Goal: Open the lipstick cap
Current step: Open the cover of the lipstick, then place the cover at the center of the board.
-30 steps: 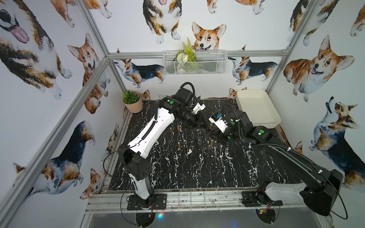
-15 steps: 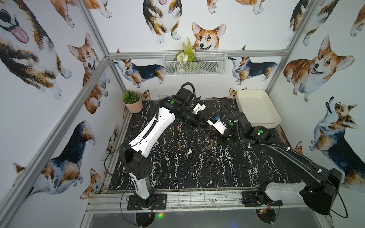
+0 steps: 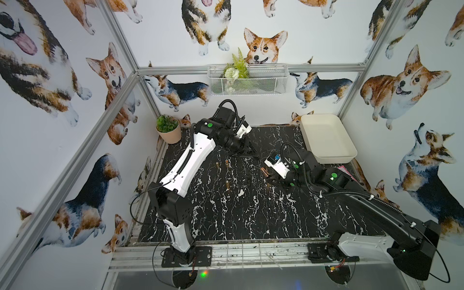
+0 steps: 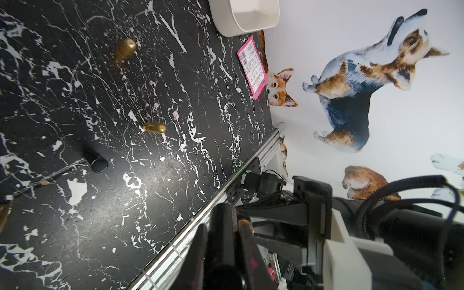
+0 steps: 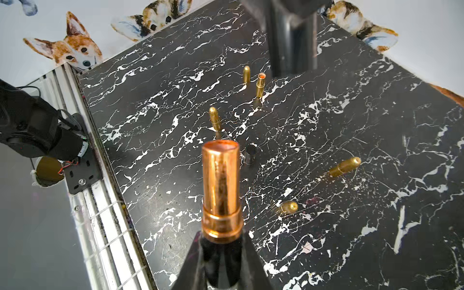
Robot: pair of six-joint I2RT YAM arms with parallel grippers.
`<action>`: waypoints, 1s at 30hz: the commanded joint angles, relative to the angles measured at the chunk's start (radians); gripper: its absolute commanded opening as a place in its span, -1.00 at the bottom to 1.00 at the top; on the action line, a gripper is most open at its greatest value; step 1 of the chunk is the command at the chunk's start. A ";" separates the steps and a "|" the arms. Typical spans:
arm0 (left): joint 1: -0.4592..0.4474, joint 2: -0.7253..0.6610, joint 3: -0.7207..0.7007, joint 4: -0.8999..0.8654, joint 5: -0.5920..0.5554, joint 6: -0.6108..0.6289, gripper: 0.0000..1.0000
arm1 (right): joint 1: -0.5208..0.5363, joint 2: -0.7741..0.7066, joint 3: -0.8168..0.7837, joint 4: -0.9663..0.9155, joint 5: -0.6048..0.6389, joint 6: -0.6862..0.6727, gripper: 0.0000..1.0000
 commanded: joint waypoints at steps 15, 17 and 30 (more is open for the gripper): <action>0.022 0.325 0.271 -0.034 -0.642 0.092 -1.00 | 0.012 -0.158 -0.036 0.048 0.094 0.090 -1.00; 0.017 0.365 0.263 -0.009 -0.654 0.097 -1.00 | 0.012 -0.166 -0.041 0.044 0.104 0.092 -1.00; -0.033 0.517 0.156 0.167 -0.785 0.058 -1.00 | 0.013 -0.154 -0.075 0.065 0.112 0.099 -1.00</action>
